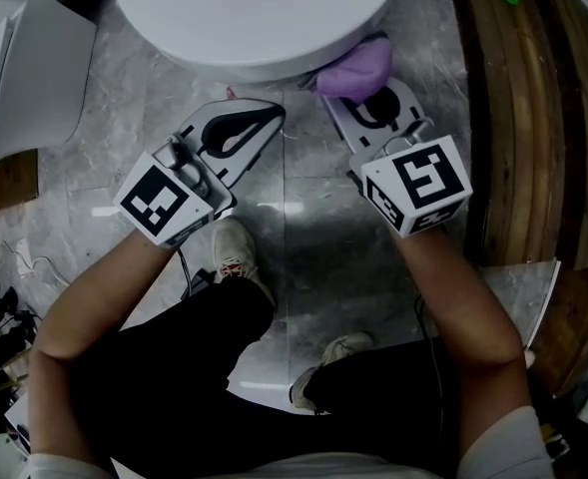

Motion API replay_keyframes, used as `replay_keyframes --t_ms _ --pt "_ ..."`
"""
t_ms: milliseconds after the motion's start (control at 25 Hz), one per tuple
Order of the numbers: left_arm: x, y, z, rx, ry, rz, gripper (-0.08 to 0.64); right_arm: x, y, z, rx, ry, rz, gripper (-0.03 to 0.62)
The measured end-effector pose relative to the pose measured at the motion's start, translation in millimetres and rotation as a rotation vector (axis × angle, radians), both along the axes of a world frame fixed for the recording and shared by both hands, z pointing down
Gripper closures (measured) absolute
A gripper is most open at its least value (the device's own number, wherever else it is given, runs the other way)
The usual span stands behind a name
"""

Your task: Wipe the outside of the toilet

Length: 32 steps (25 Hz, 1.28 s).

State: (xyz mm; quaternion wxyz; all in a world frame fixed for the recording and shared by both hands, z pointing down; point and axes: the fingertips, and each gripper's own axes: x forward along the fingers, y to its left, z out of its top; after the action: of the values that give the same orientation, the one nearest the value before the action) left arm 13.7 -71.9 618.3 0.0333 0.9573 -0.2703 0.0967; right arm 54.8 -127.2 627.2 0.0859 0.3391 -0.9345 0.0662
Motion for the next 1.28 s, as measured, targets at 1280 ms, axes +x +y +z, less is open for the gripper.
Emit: replay_keyframes --t_ms 1280 --pt "-45.0 10.2 18.3 -0.026 0.012 -0.044 0.56 -47.1 -8.6 224.4 -0.311 0.211 0.039 0.5"
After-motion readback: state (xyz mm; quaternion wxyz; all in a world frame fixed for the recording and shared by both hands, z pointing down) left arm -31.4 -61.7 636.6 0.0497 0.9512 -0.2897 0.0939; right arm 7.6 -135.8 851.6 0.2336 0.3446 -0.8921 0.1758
